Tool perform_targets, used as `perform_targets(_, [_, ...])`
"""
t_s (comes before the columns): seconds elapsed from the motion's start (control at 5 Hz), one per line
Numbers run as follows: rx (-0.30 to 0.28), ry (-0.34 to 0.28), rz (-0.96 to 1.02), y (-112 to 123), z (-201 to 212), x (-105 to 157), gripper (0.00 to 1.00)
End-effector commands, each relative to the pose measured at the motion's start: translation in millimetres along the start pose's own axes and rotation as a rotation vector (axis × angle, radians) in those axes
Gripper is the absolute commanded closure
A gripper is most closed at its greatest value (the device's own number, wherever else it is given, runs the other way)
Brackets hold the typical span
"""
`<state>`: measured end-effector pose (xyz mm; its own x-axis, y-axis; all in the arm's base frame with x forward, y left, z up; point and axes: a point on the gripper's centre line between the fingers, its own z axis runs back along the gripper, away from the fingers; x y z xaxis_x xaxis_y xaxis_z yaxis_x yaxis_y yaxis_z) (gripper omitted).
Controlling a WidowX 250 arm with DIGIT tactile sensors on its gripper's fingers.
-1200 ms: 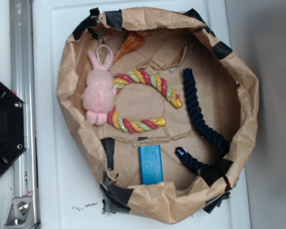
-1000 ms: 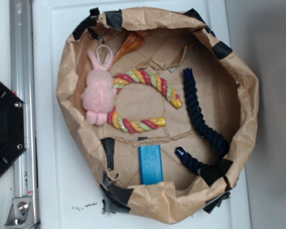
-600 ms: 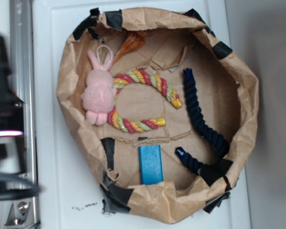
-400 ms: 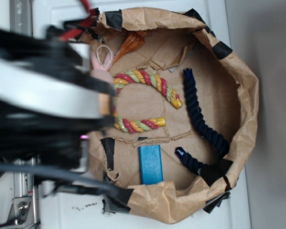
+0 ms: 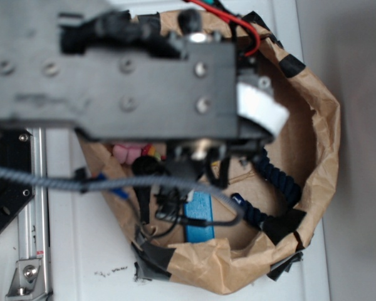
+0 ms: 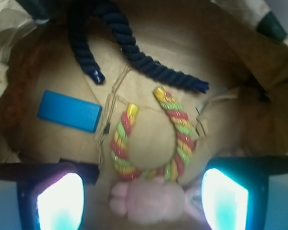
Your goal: Grab the blue block.
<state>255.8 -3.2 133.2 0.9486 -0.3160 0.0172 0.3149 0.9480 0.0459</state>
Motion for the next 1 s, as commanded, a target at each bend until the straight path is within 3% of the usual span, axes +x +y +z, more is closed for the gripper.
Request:
perform_targets(0.0, [0.138, -0.043, -0.316, -20.7, -34.3, 29.4, 0.0])
perform_targets(0.4, [0.006, -0.052, -0.445, -55.4, -67.9, 23.9, 0.0])
perform_targets(0.6, [-0.025, -0.042, -0.528, -80.7, -83.9, 8.4, 0.0])
perform_targets(0.8, [-0.04, -0.041, -0.621, -90.8, -96.0, 3.9, 0.0])
